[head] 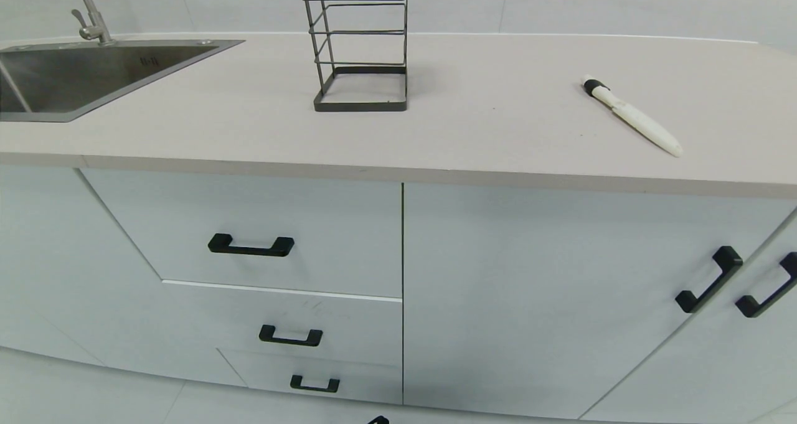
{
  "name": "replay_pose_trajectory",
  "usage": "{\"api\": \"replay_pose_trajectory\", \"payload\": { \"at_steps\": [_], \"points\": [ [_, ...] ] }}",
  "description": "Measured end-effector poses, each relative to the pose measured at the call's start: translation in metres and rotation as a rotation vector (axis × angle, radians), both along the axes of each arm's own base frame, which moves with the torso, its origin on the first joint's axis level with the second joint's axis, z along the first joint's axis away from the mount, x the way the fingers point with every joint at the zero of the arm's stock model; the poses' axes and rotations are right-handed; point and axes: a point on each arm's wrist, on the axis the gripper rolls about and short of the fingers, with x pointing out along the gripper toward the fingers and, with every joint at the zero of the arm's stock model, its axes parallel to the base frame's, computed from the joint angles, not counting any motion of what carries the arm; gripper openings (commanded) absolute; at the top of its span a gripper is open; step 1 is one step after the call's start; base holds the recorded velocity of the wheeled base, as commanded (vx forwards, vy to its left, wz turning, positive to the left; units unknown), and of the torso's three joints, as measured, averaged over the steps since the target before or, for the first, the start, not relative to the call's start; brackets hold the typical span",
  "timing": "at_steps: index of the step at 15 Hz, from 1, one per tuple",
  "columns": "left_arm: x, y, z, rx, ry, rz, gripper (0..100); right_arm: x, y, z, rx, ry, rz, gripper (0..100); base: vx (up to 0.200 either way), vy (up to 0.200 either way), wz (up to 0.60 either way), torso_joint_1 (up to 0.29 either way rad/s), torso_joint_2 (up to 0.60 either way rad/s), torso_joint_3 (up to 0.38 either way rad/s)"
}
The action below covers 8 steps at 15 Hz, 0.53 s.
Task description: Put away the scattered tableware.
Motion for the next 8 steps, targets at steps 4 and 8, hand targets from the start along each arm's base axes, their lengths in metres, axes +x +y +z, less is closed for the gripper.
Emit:
{"api": "replay_pose_trajectory", "payload": {
  "at_steps": [4, 8],
  "points": [
    [0.0, 0.0001, -0.0001, -0.001, 0.001, 0.002, 100, 0.0, 0.0, 0.0, 0.0, 0.0, 0.0, 100, 0.0, 0.0, 0.0, 0.0, 0.0, 0.0],
    [0.0, 0.0001, -0.0001, -0.001, 0.0, 0.003, 100, 0.0, 0.0, 0.0, 0.0, 0.0, 0.0, 100, 0.0, 0.0, -0.3, -0.001, 0.0, 0.001]
  ]
}}
